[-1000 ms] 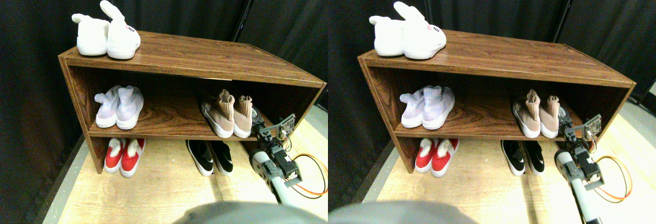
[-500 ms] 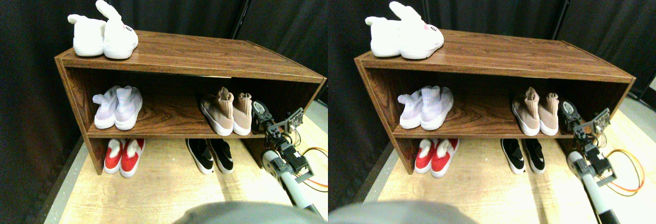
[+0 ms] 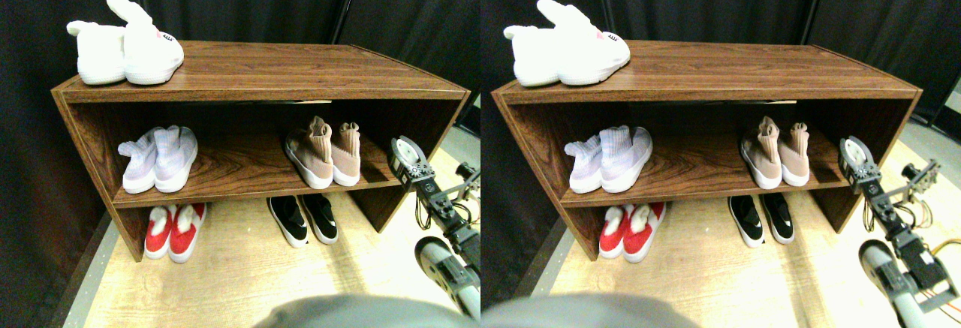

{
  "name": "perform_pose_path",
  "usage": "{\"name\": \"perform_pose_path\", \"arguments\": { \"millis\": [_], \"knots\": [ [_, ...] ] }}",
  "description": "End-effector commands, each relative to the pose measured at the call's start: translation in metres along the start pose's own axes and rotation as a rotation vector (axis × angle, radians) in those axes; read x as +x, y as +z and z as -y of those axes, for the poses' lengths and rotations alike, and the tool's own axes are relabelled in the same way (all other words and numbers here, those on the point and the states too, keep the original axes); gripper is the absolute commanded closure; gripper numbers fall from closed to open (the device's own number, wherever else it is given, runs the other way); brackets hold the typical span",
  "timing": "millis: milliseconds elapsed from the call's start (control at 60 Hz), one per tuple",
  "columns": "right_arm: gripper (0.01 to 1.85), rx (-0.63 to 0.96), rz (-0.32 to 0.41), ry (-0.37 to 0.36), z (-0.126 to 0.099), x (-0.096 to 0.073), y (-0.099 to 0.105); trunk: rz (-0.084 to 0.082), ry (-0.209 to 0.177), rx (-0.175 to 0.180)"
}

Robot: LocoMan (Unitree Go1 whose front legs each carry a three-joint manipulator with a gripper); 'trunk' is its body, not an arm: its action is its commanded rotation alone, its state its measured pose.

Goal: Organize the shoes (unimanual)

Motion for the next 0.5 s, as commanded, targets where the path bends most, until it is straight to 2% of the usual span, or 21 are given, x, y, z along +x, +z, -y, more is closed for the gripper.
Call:
{"name": "perform_pose_path", "arguments": {
  "millis": [17, 50, 67, 133, 183, 300, 333, 350, 383, 500],
  "knots": [
    [1.8, 0.054, -0.022, 0.072, -0.012, -0.022, 0.004, -0.004, -0.011, -0.027],
    [1.8, 0.057, -0.034, 0.083, -0.013, -0.027, 0.004, -0.004, -0.011, -0.027],
    [1.8, 0.048, -0.038, 0.087, -0.013, -0.029, 0.004, -0.011, -0.013, -0.028],
    [1.8, 0.022, -0.037, 0.102, -0.014, -0.036, 0.002, -0.016, -0.013, -0.029],
    [1.8, 0.058, -0.1, 0.13, -0.011, -0.044, 0.0, -0.024, -0.01, -0.031],
    [1.8, 0.105, -0.099, 0.155, -0.005, -0.059, -0.007, -0.038, -0.005, -0.037],
    [1.8, 0.115, -0.109, 0.15, -0.002, -0.063, -0.008, -0.038, -0.005, -0.037],
    [1.8, 0.115, -0.109, 0.15, -0.002, -0.063, -0.008, -0.045, -0.003, -0.037],
    [1.8, 0.105, -0.131, 0.148, 0.003, -0.066, -0.01, -0.045, -0.003, -0.037],
    [1.8, 0.115, -0.161, 0.121, 0.017, -0.069, -0.017, -0.06, 0.003, -0.037]
  ]
}}
